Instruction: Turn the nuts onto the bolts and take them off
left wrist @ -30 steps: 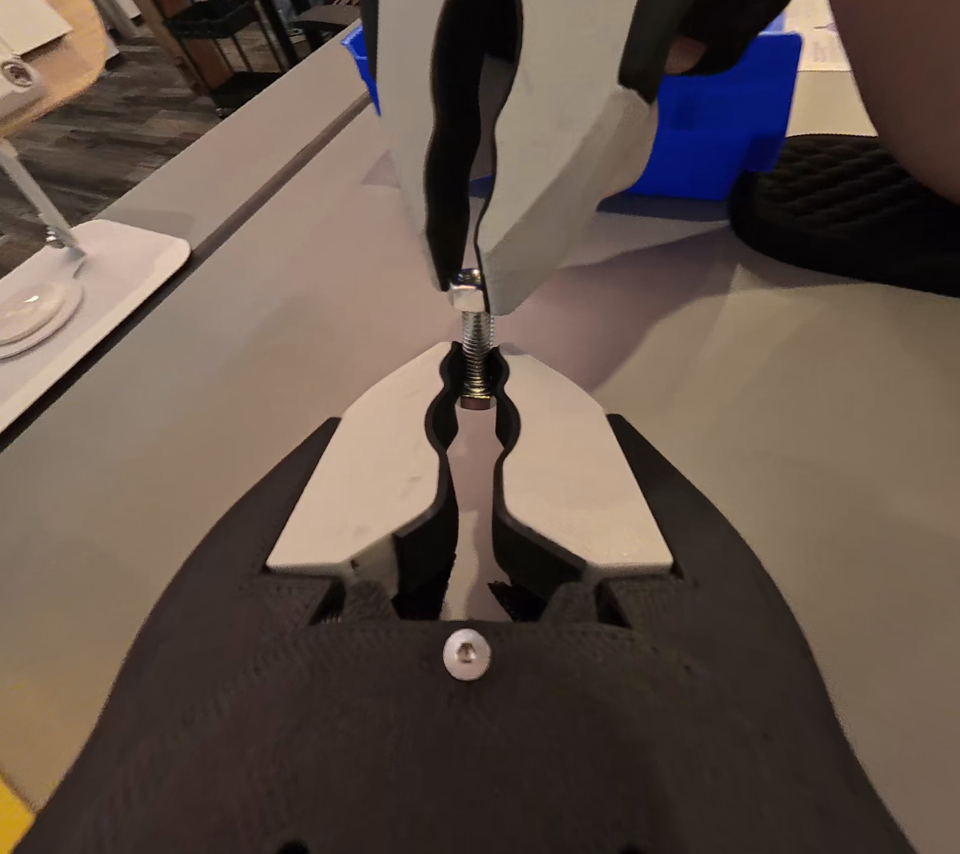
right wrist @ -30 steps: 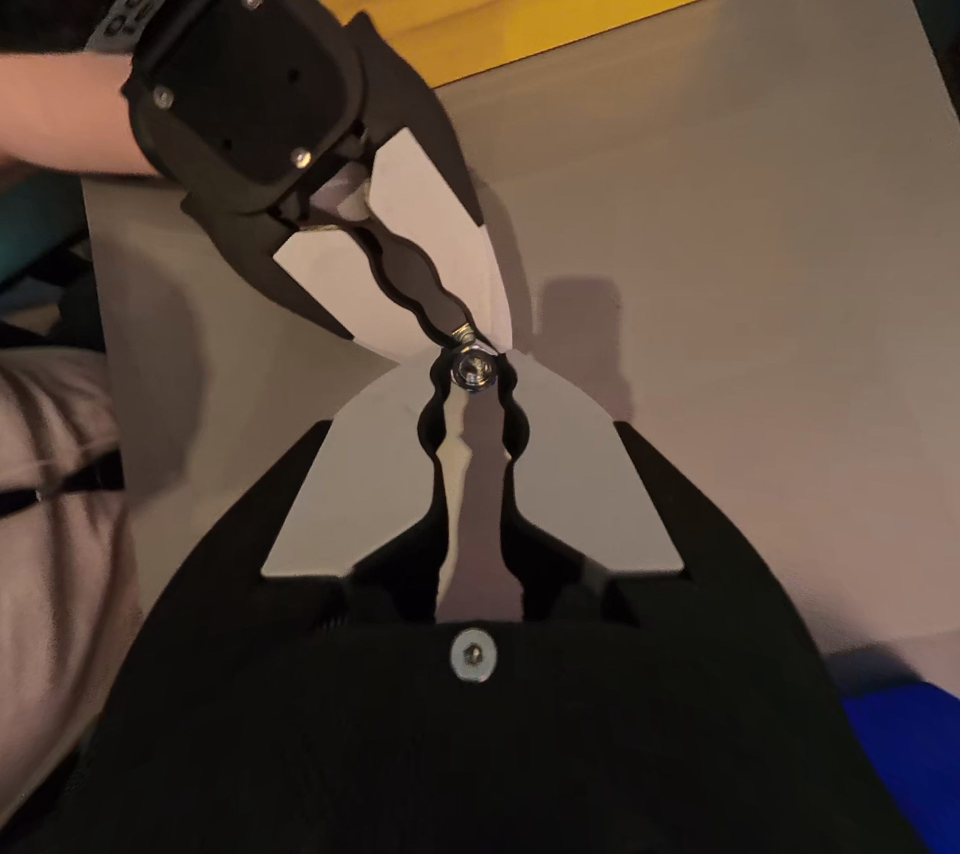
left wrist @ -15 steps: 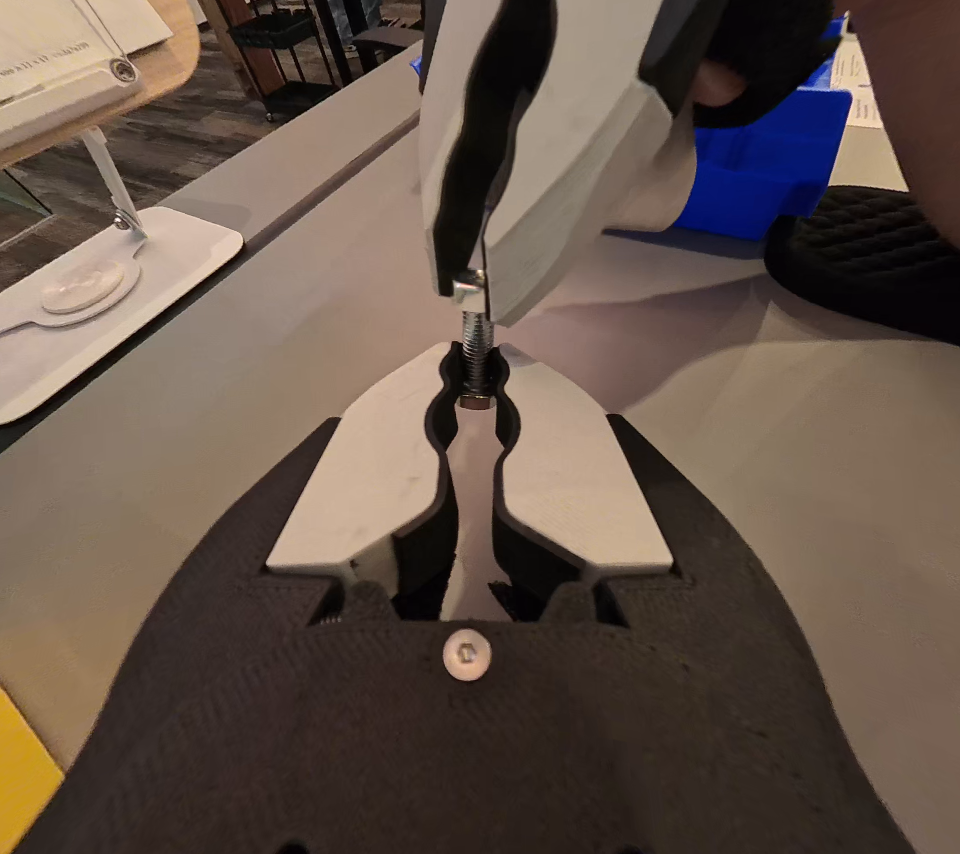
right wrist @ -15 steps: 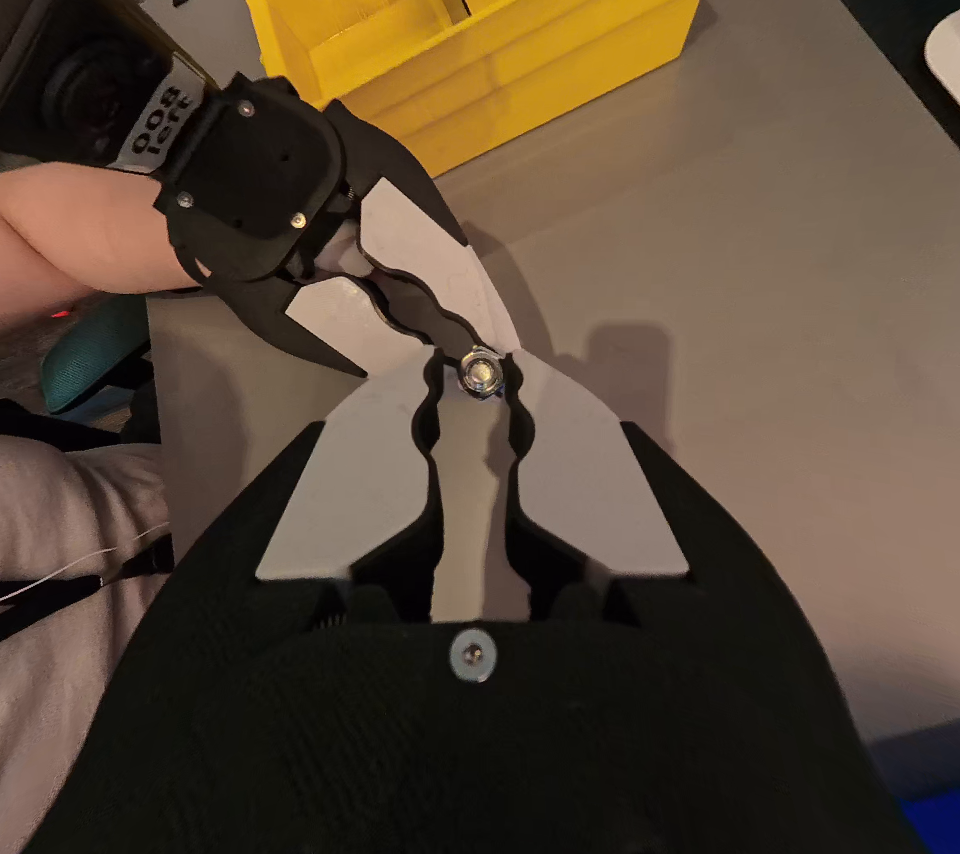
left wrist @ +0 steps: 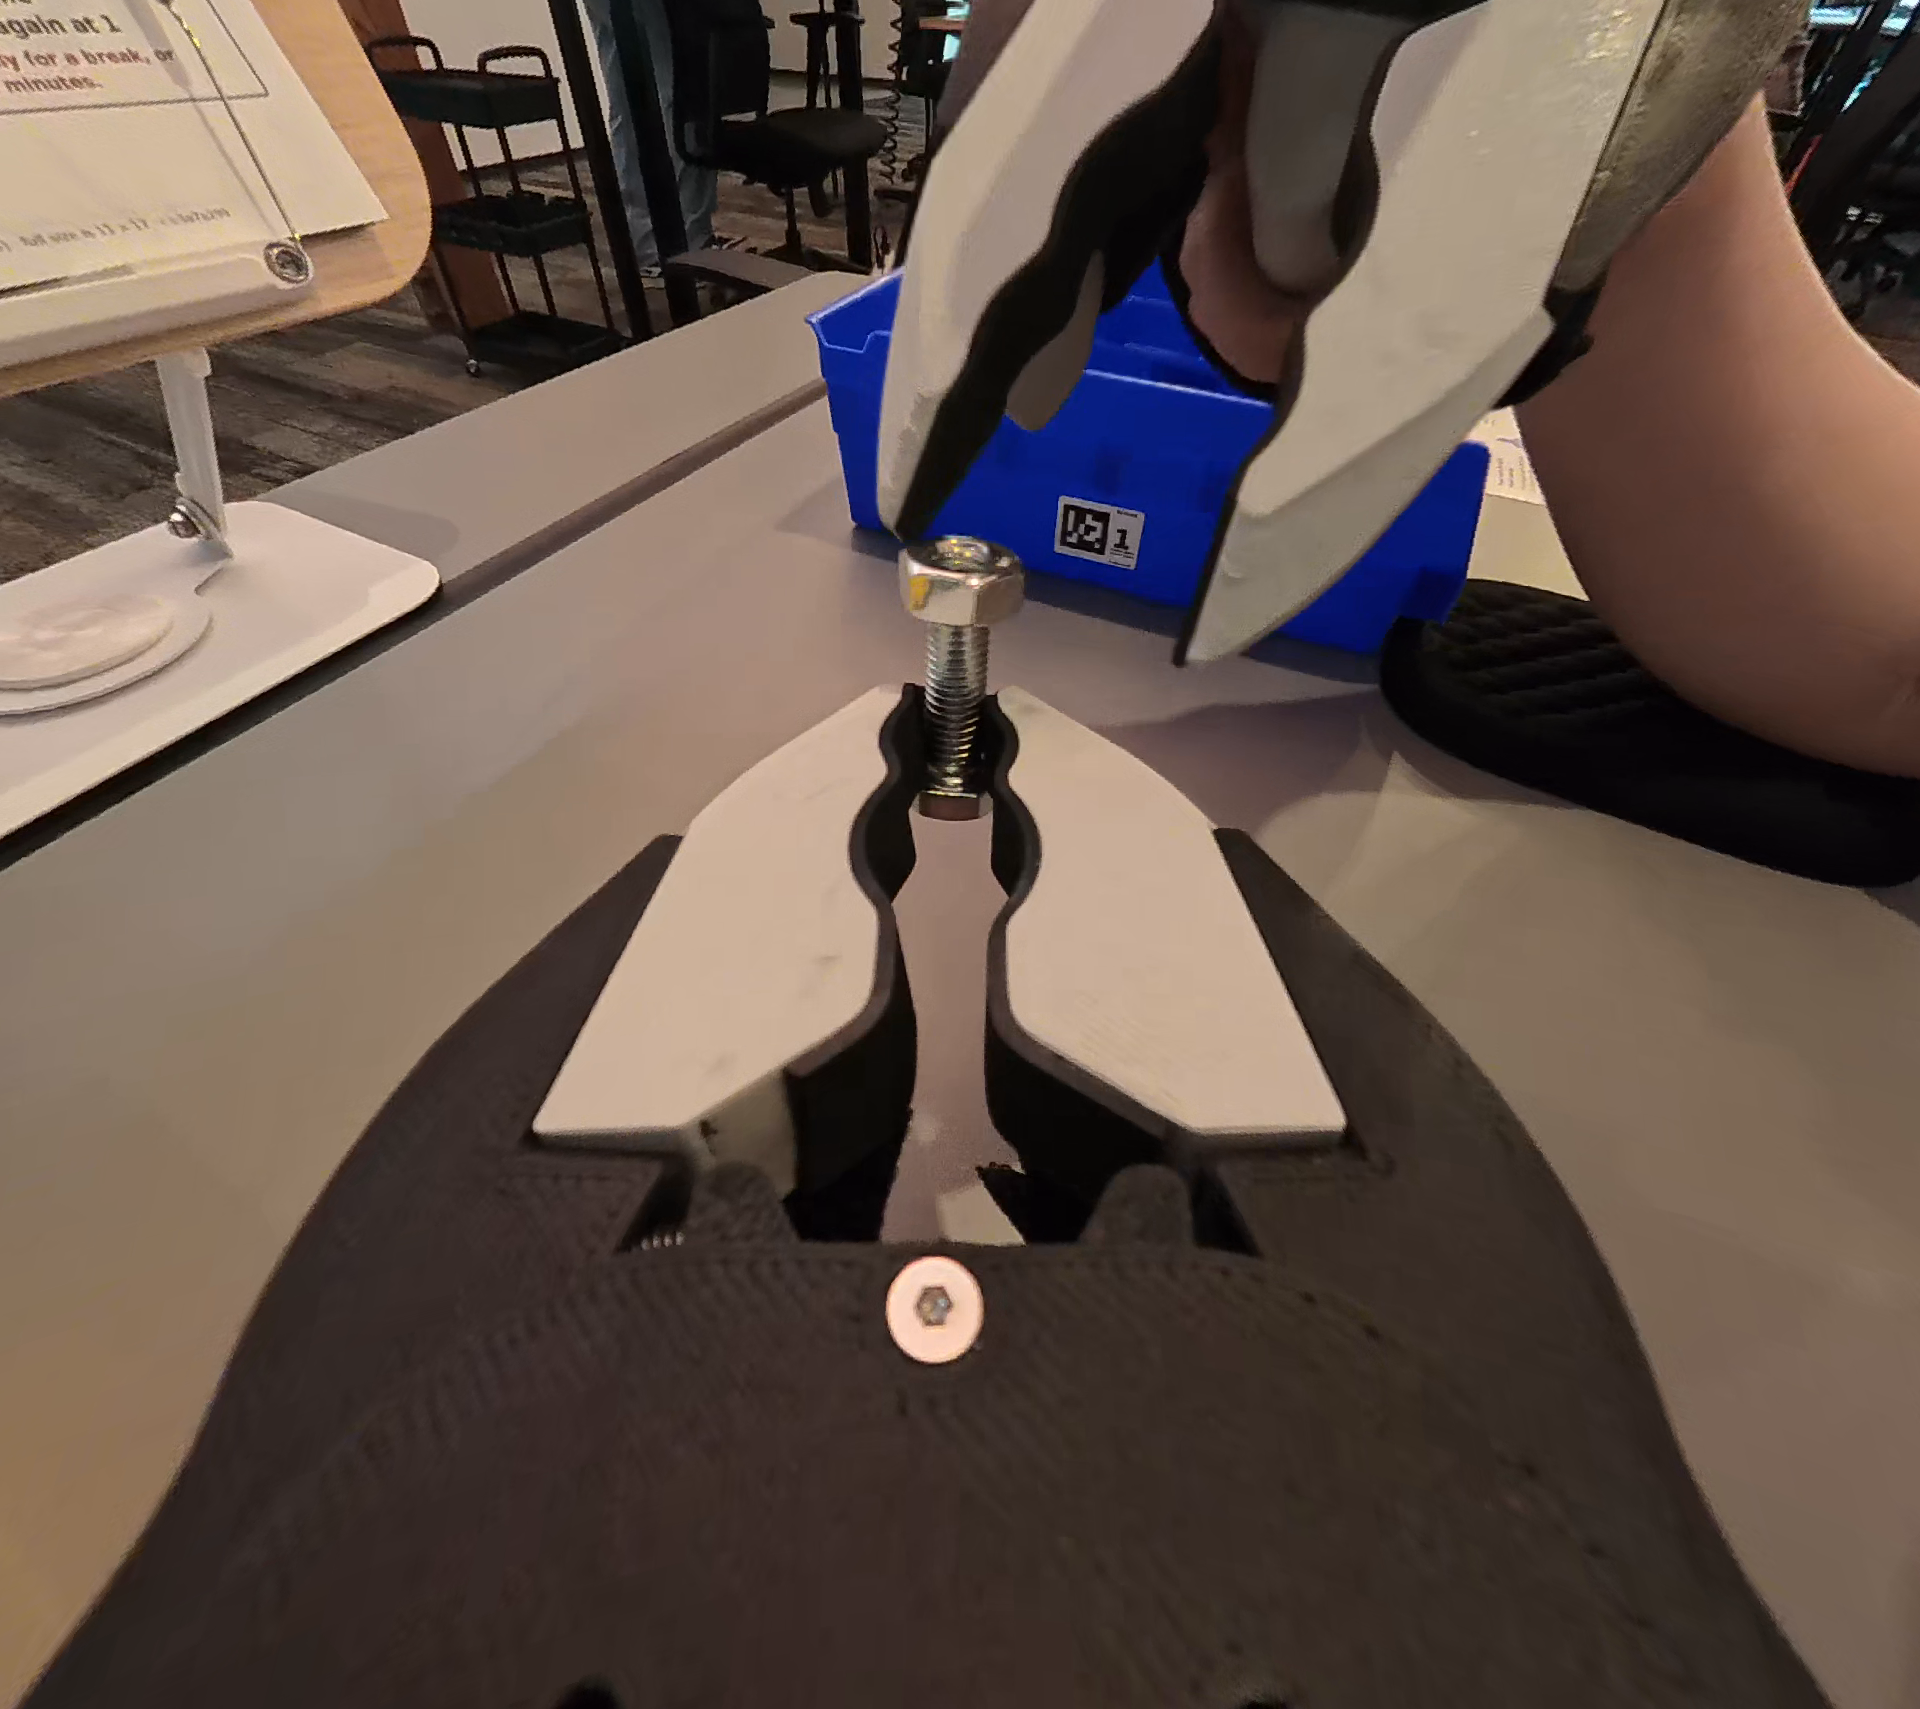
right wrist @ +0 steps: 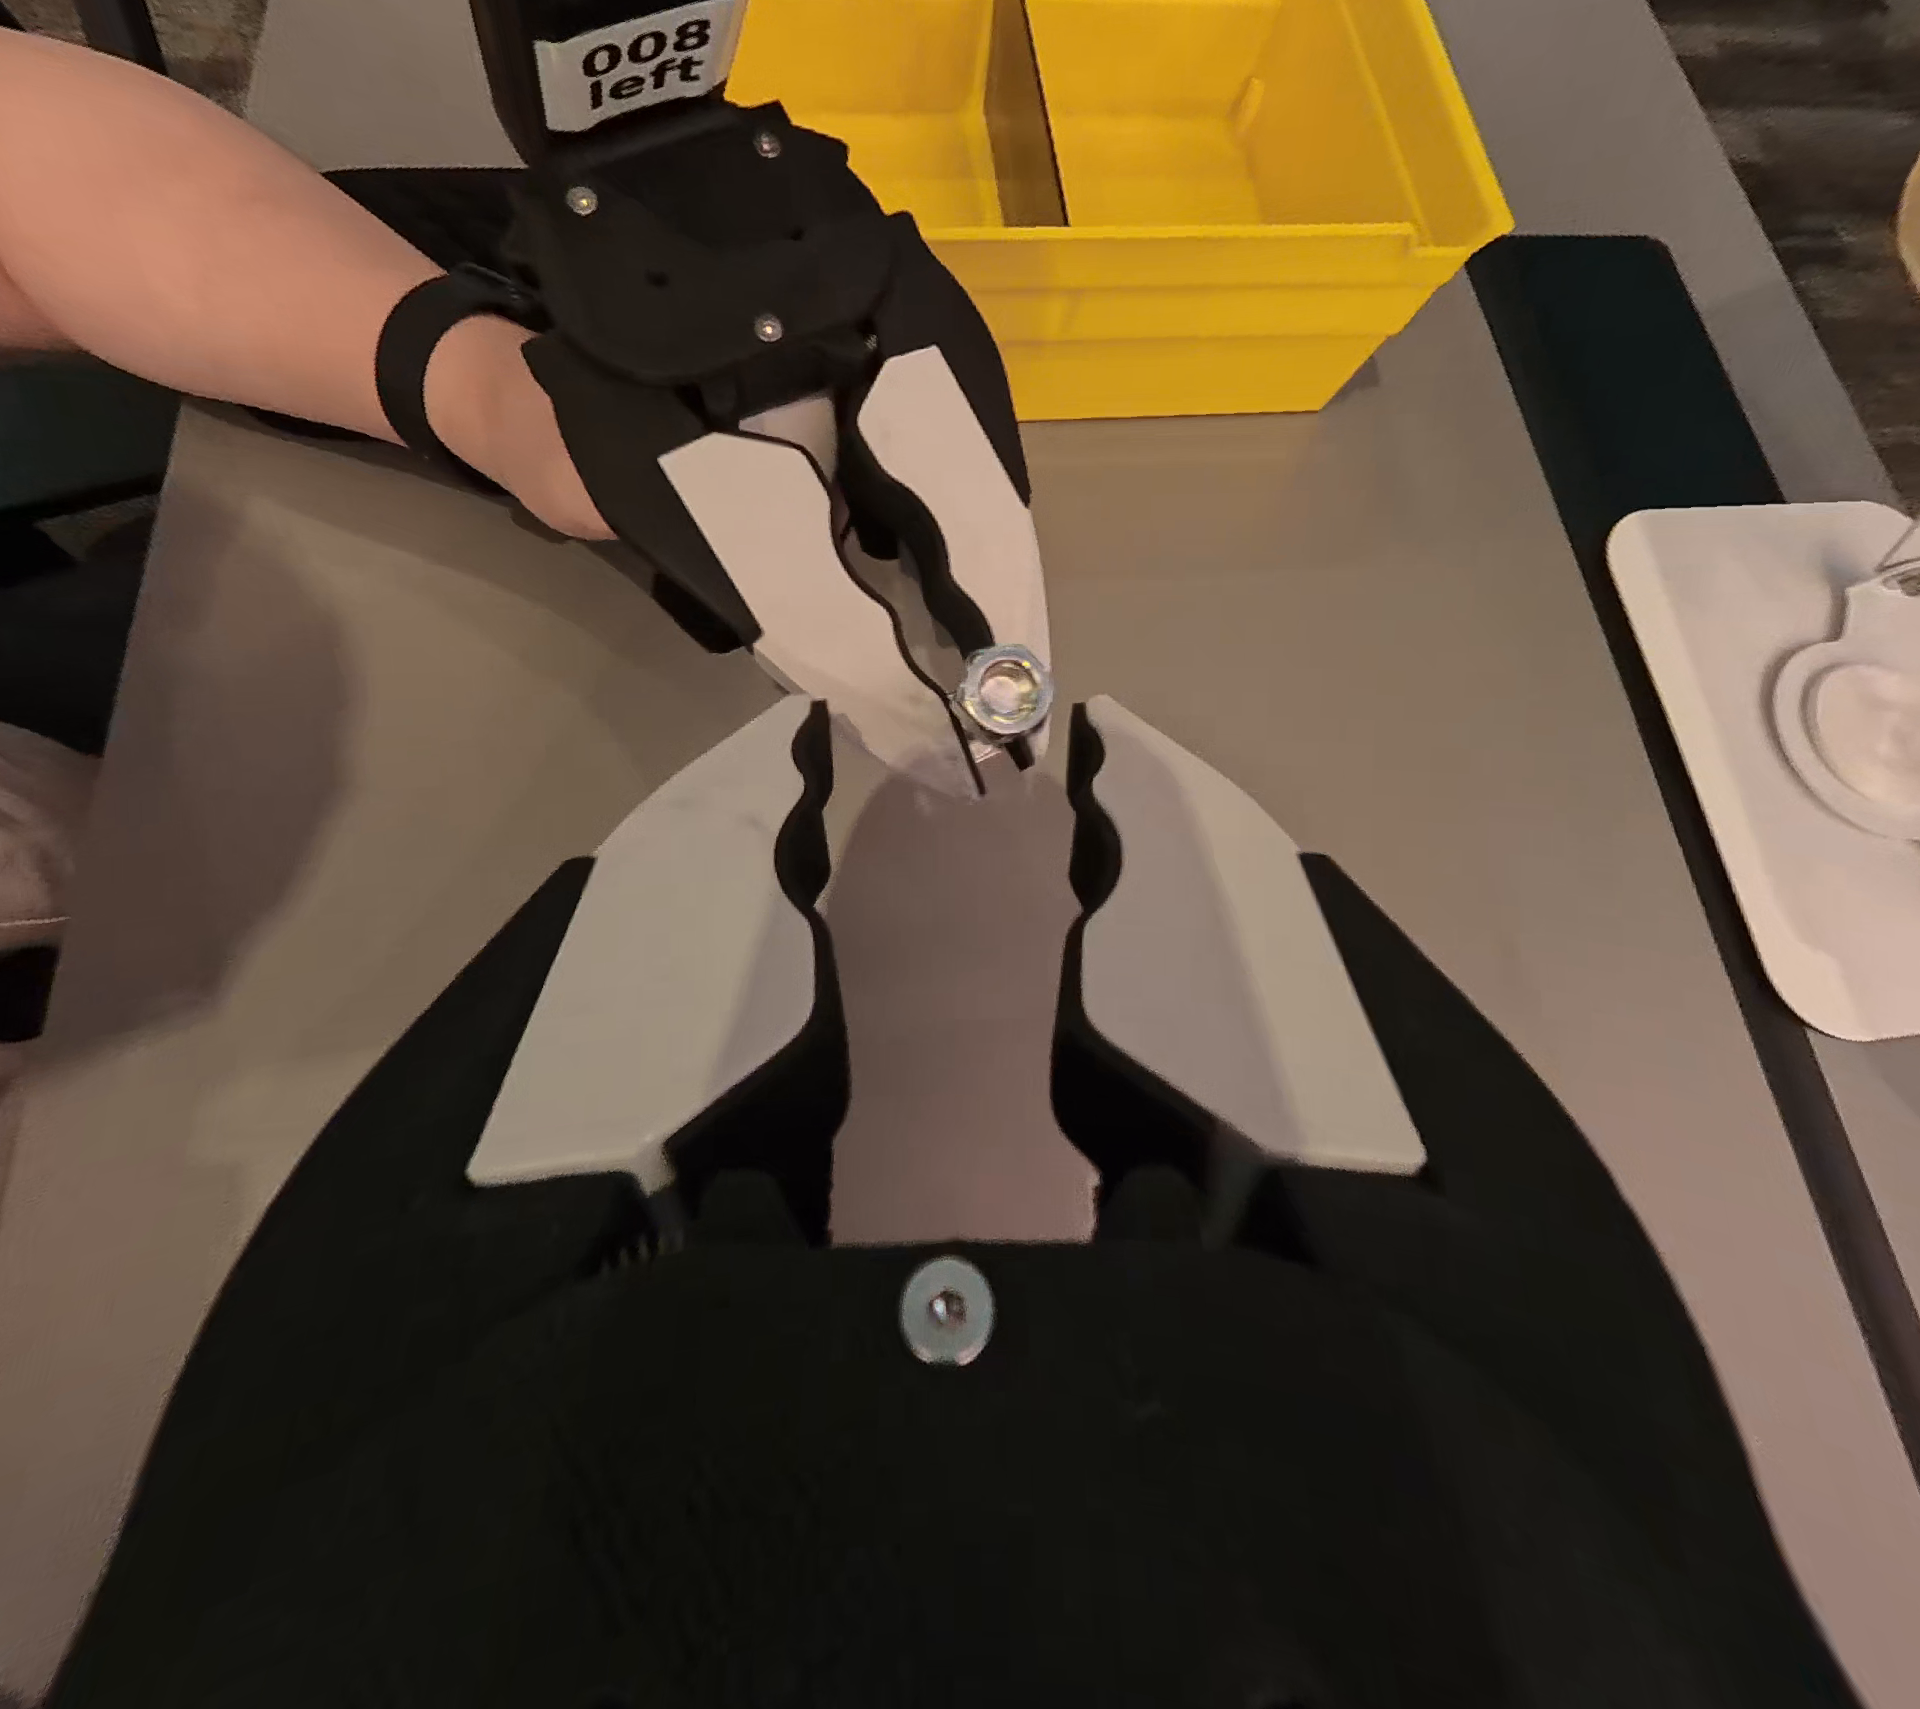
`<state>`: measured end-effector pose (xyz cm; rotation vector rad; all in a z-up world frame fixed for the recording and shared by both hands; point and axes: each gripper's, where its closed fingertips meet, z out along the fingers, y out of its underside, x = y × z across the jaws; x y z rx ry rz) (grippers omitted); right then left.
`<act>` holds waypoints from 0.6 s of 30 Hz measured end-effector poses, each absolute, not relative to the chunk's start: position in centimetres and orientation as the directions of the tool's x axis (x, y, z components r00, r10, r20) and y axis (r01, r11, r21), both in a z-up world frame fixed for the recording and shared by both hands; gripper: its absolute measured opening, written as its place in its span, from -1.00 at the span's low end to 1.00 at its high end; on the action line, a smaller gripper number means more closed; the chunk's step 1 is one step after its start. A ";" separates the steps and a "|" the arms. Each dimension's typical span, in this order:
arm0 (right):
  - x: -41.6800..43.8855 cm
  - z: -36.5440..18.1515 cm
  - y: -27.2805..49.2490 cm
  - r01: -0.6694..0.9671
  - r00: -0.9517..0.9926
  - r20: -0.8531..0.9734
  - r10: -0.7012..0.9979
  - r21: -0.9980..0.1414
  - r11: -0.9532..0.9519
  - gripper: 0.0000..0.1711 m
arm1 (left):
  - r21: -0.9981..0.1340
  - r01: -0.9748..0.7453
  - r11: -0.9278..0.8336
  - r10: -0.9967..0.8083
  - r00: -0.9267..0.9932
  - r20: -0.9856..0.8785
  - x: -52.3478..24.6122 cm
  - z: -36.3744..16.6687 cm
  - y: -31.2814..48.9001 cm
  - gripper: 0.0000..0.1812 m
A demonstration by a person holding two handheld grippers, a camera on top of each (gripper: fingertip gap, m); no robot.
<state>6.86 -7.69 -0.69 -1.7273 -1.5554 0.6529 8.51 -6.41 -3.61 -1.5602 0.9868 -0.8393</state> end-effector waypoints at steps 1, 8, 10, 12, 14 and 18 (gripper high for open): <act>6.9 -0.9 -7.9 0.633 0.144 0.081 0.986 -0.773 -0.029 -0.49 | -0.981 -0.169 -0.099 -0.910 0.413 0.021 8.5 -3.6 -6.4 -0.90; 7.6 -0.9 -8.7 0.660 0.114 0.070 0.991 -0.751 -0.023 -0.62 | -0.979 -0.175 -0.107 -0.910 0.414 0.025 8.5 -3.8 -6.3 -0.90; 7.7 -0.7 -8.0 0.658 0.142 0.099 0.985 -0.753 -0.019 -0.57 | -0.979 -0.176 -0.101 -0.911 0.411 0.020 8.6 -3.8 -6.4 -0.90; 7.4 -0.6 -7.7 0.644 0.145 0.122 0.982 -0.765 0.000 -0.48 | -0.980 -0.178 -0.091 -0.917 0.399 0.012 8.7 -3.7 -6.6 -0.90; 6.8 -0.8 -8.0 0.641 0.123 0.126 0.984 -0.768 0.018 -0.42 | -0.980 -0.181 -0.084 -0.920 0.393 0.006 8.9 -3.7 -6.8 -0.90; 7.0 -1.7 -8.8 0.684 0.097 0.102 0.990 -0.729 0.008 -0.36 | -0.977 -0.197 -0.082 -0.916 0.401 -0.004 8.8 -3.9 -6.7 -0.89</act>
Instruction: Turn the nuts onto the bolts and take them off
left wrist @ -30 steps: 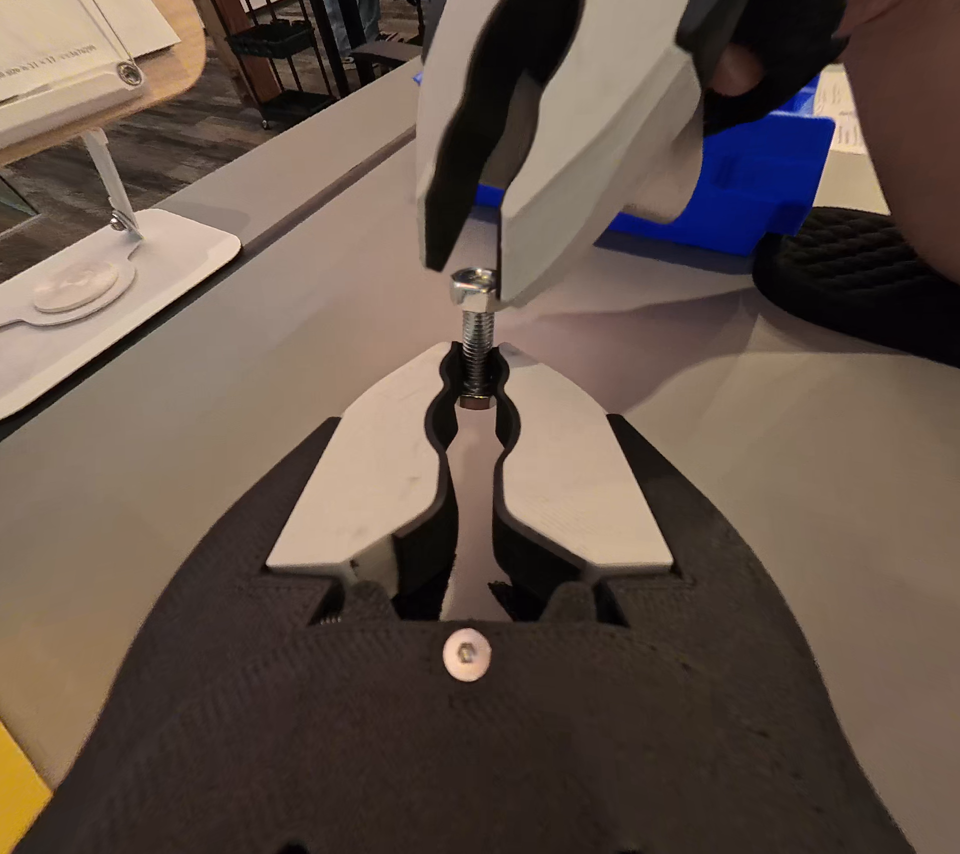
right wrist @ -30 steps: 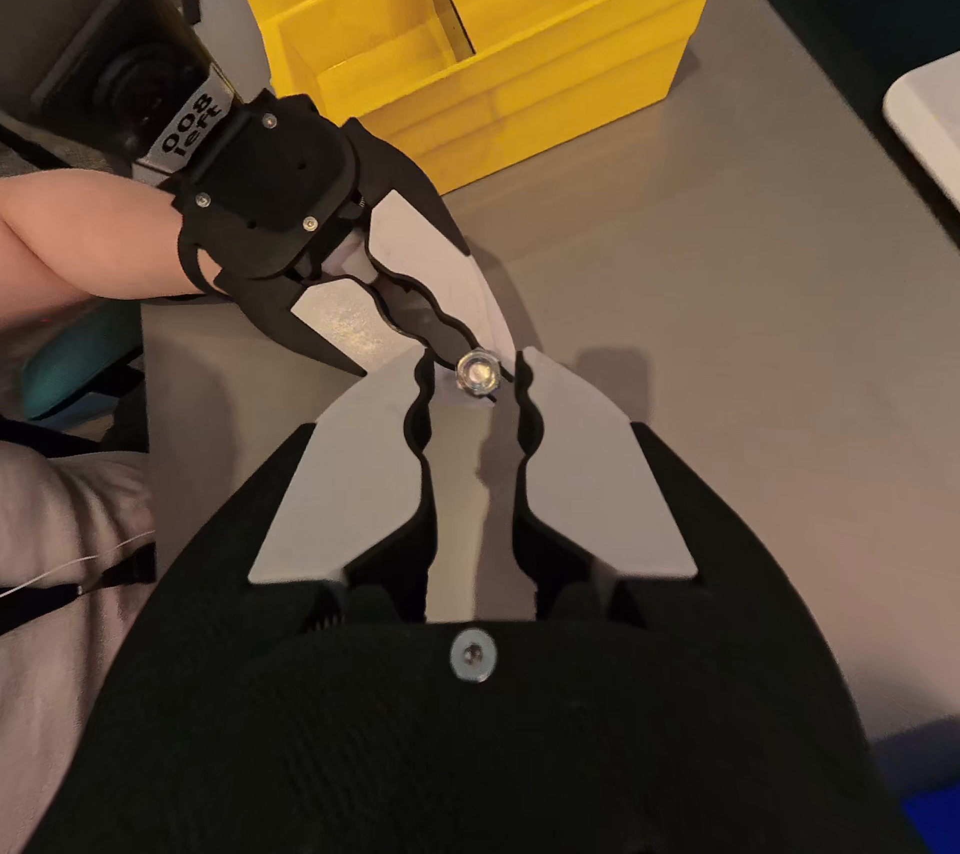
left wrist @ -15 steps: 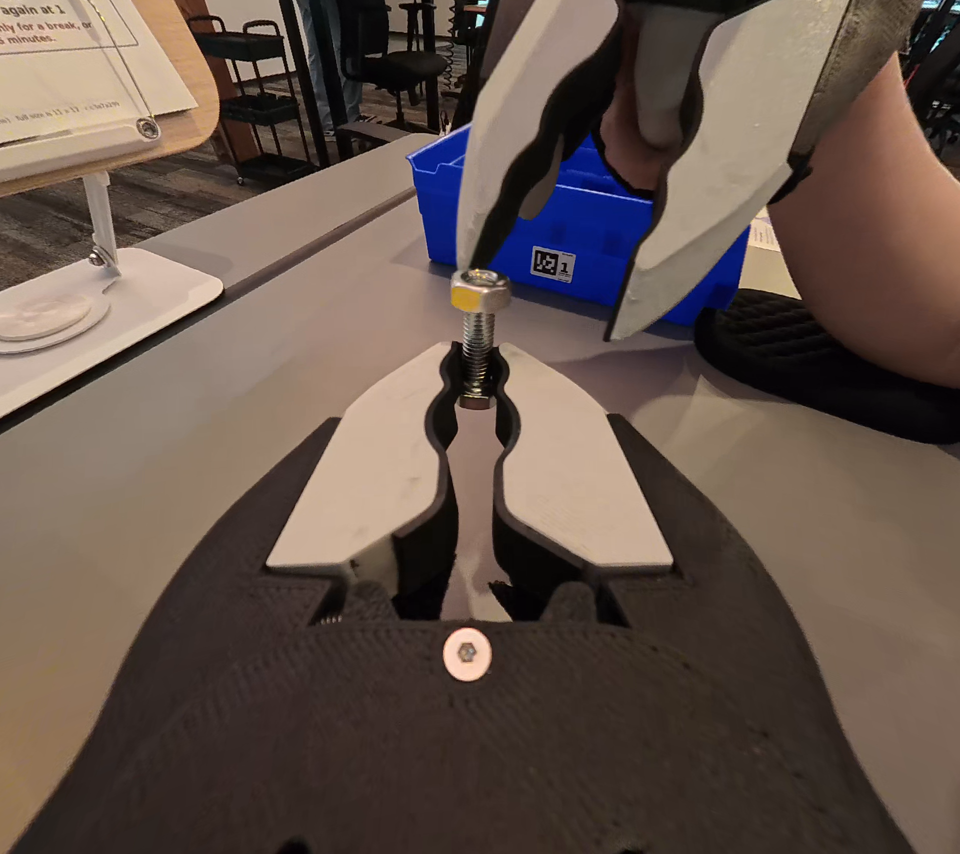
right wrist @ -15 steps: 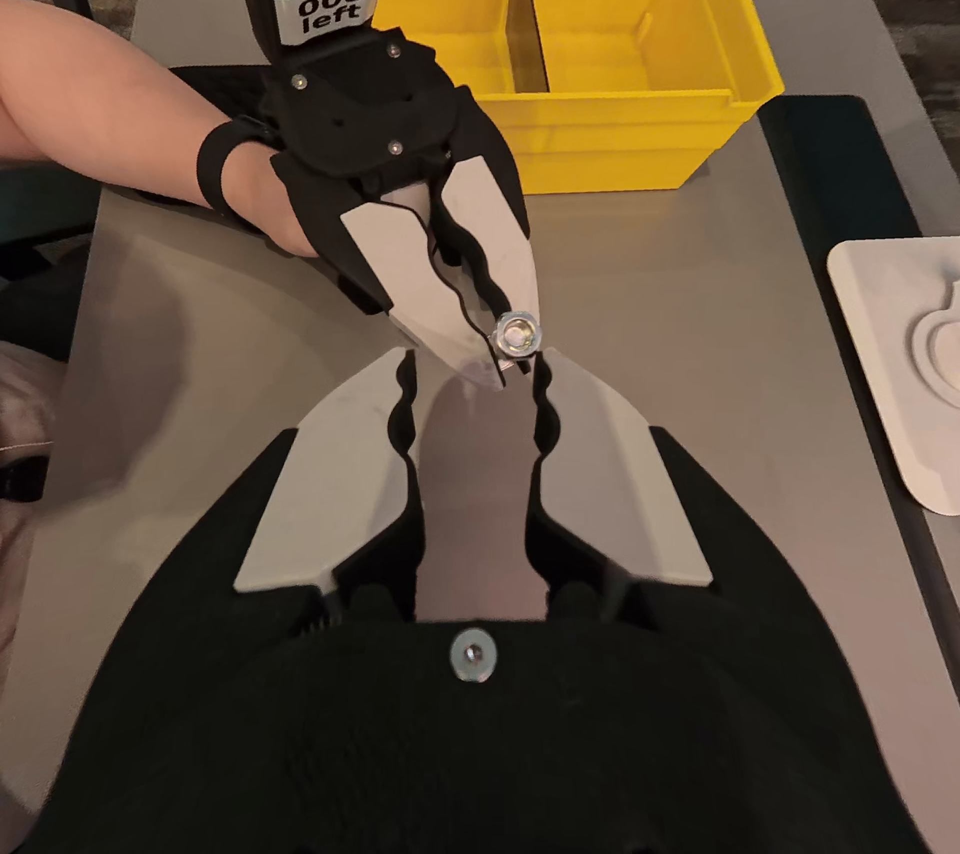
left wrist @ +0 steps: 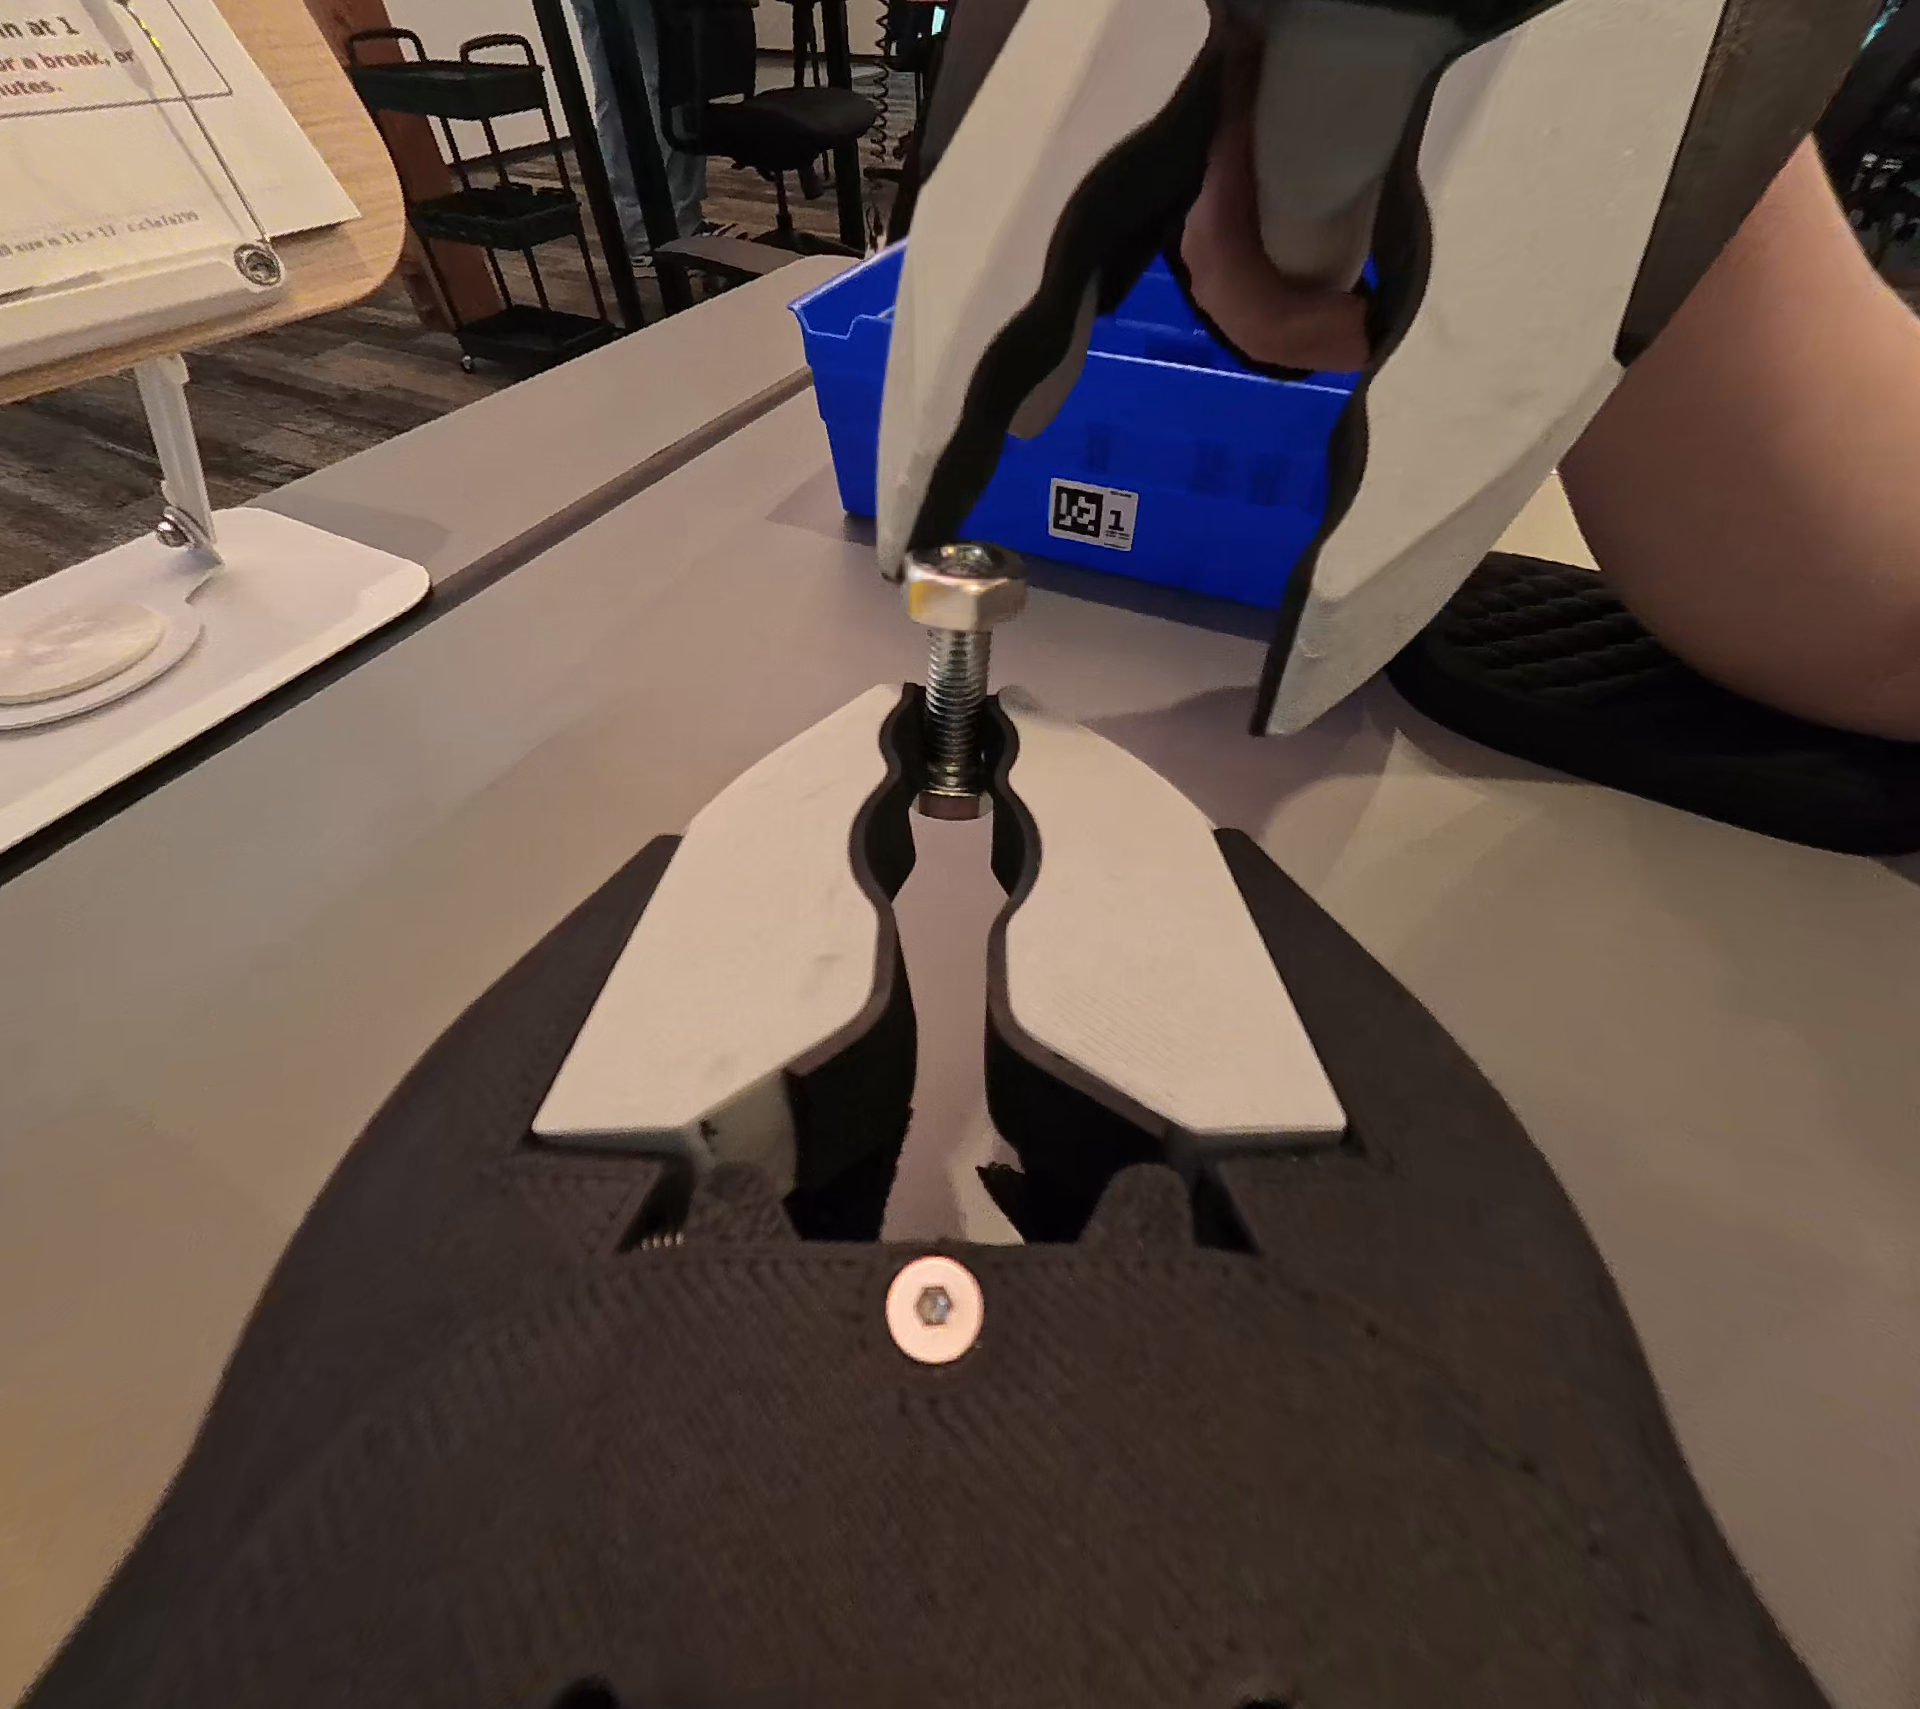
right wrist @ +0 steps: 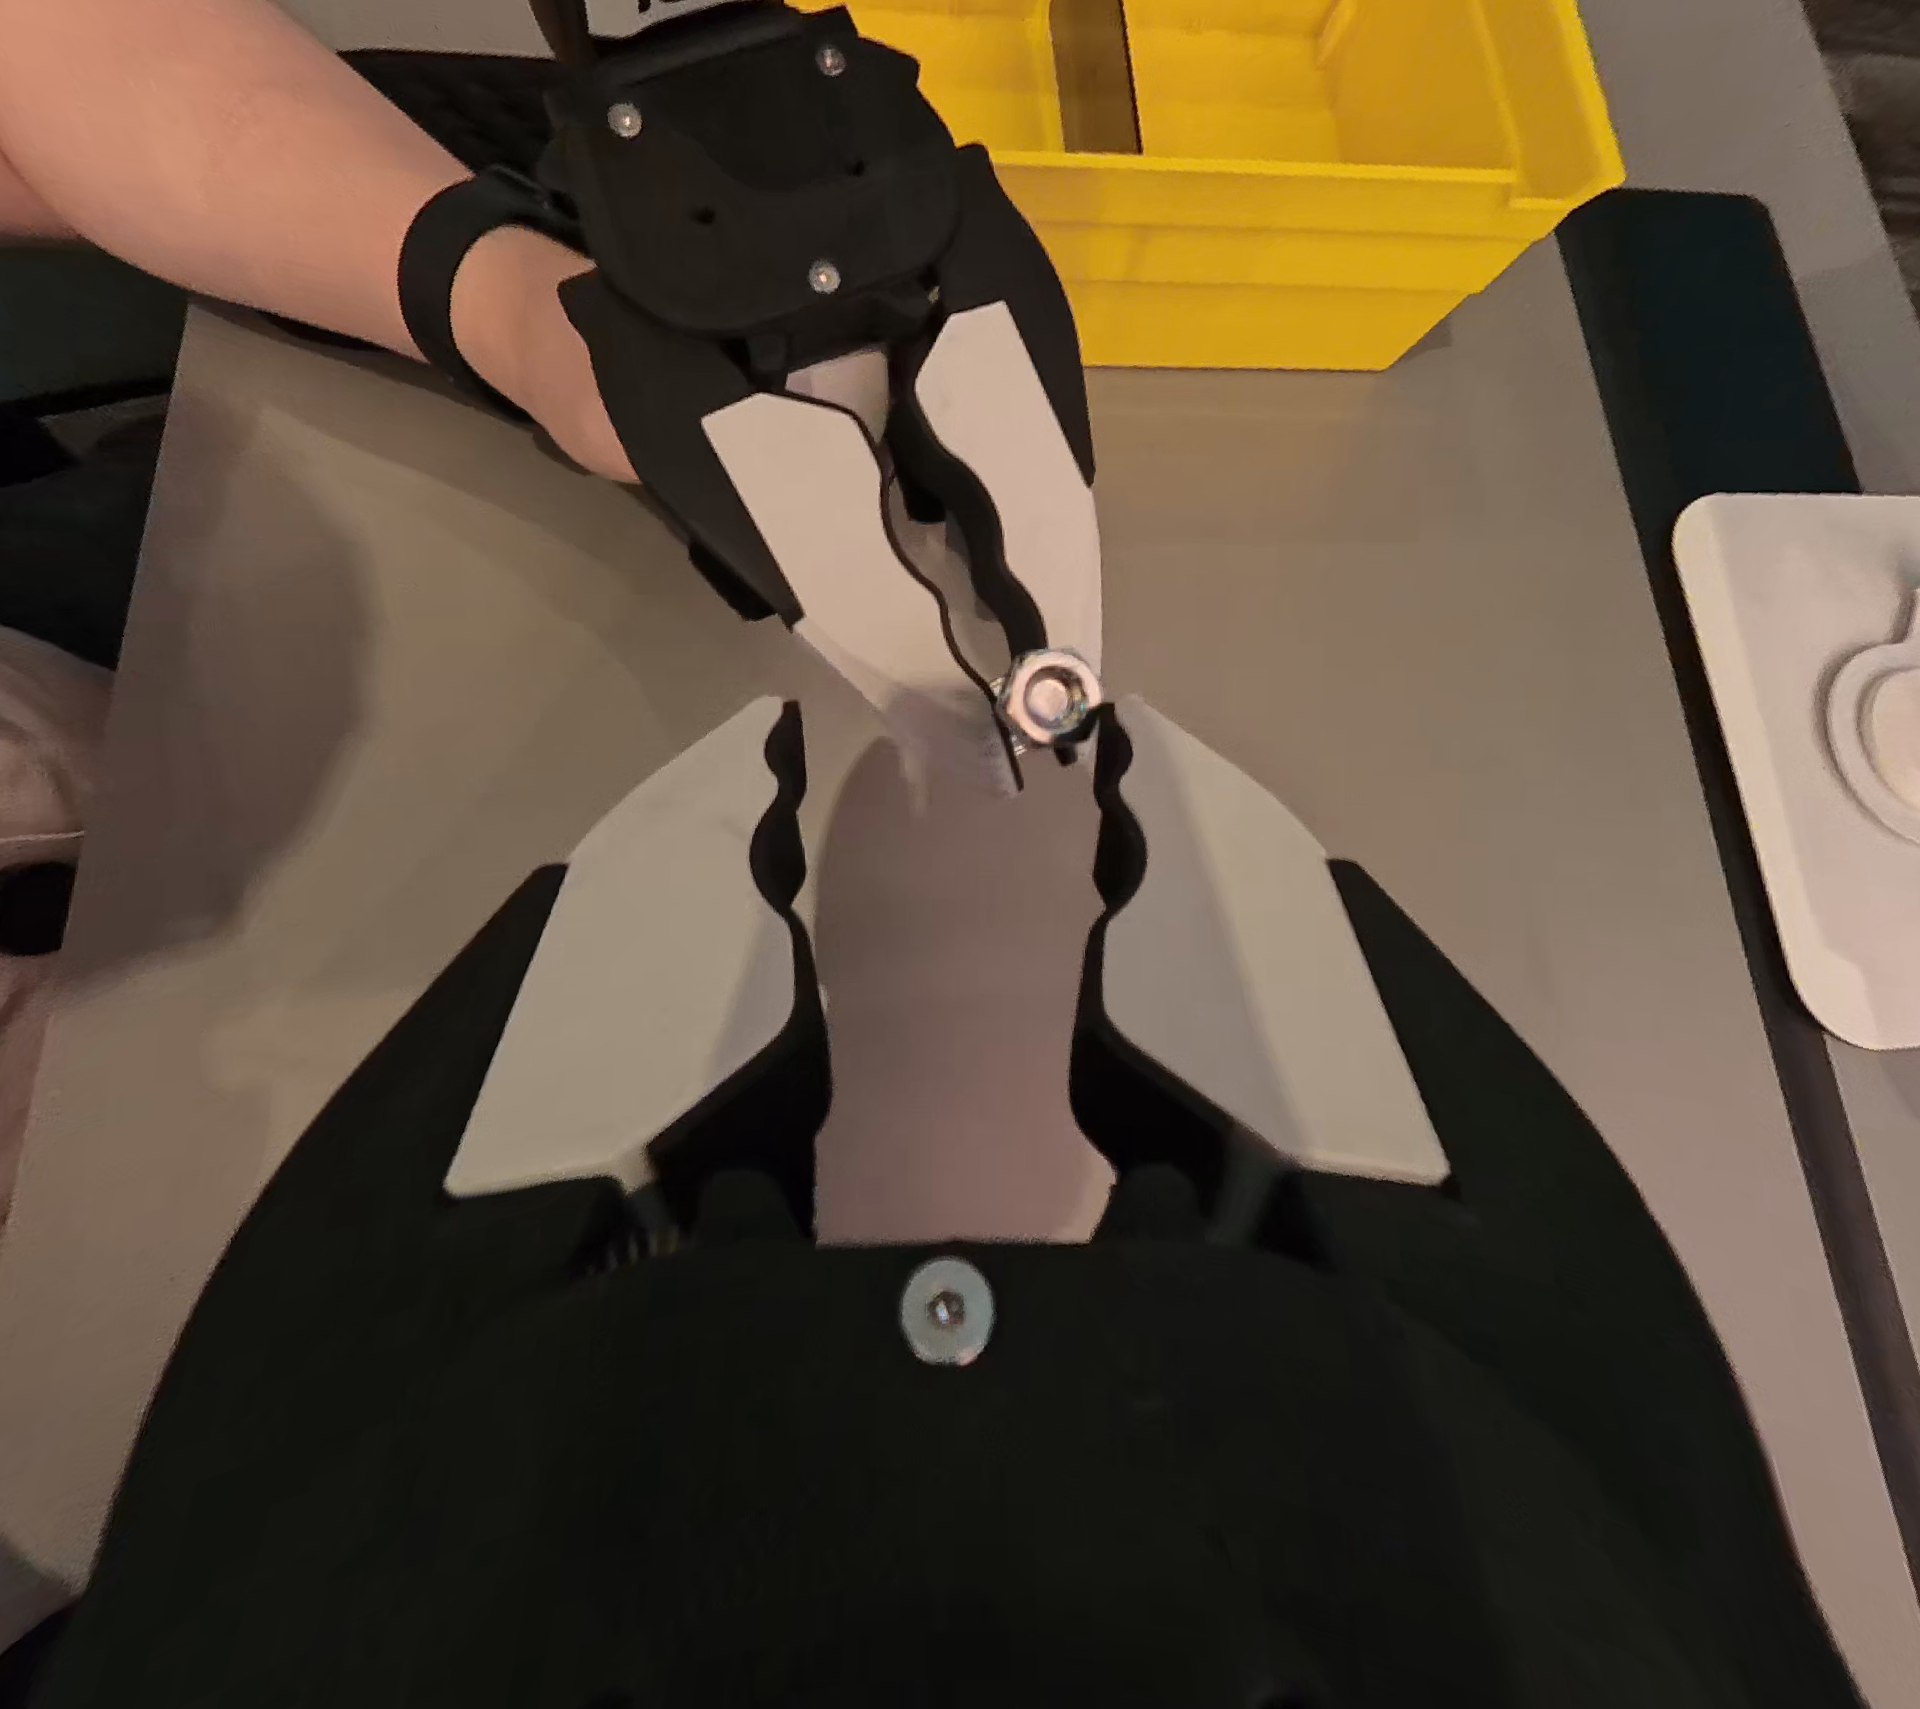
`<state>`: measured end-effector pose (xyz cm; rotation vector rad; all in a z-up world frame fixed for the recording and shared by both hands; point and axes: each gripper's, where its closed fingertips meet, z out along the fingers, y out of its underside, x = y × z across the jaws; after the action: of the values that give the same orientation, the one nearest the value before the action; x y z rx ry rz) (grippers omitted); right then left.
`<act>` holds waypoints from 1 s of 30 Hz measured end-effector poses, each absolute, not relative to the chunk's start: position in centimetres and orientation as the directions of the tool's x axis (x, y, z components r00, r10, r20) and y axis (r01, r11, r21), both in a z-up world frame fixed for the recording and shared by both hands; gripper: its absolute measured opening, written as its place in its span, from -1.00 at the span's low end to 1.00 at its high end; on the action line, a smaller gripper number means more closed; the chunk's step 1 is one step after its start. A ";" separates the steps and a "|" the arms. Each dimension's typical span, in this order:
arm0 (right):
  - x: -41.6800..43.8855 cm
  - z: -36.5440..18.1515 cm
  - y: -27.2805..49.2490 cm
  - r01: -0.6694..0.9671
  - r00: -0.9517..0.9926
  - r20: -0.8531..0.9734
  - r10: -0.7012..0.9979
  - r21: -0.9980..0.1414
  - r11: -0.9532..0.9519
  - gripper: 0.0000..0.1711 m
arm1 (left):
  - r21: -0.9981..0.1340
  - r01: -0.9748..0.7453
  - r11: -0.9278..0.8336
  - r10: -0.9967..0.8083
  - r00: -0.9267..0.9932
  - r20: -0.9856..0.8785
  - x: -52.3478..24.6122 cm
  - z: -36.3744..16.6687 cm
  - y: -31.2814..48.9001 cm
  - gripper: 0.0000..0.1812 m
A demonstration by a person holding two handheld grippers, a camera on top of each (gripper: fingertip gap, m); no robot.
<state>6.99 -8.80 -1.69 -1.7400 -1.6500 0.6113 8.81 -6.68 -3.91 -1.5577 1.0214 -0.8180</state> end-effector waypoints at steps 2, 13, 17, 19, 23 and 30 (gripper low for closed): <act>7.6 -1.9 -9.4 0.704 0.081 0.066 0.995 -0.711 -0.010 -0.39 | -0.976 -0.198 -0.086 -0.916 0.402 -0.001 8.8 -4.0 -6.7 -0.89; 5.8 -2.3 -9.9 0.678 0.028 0.102 0.994 -0.733 0.056 -0.06 | -0.982 -0.177 -0.061 -0.926 0.377 -0.011 9.1 -3.3 -7.2 -0.90; 7.7 -3.0 -11.0 0.748 -0.005 0.048 0.999 -0.662 0.035 -0.26 | -0.983 -0.147 -0.110 -0.912 0.409 0.041 8.5 -3.3 -6.4 -0.90; 7.9 -2.7 -10.8 0.743 0.005 0.066 0.998 -0.668 0.041 -0.29 | -0.983 -0.118 -0.140 -0.913 0.400 0.083 8.2 -3.2 -6.2 -0.90; 6.1 -1.3 -9.2 0.665 0.097 0.082 0.992 -0.747 -0.003 -0.13 | -0.984 -0.126 -0.126 -0.919 0.389 0.068 8.3 -3.2 -6.4 -0.90; 8.0 -2.6 -10.4 0.759 0.077 0.021 0.997 -0.650 -0.045 -0.30 | -0.974 -0.210 -0.087 -0.923 0.384 0.000 9.1 -4.2 -6.9 -0.90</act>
<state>7.97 -10.40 -2.57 -1.8572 -1.7324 0.6166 9.08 -6.93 -4.15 -1.5639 1.0433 -0.8277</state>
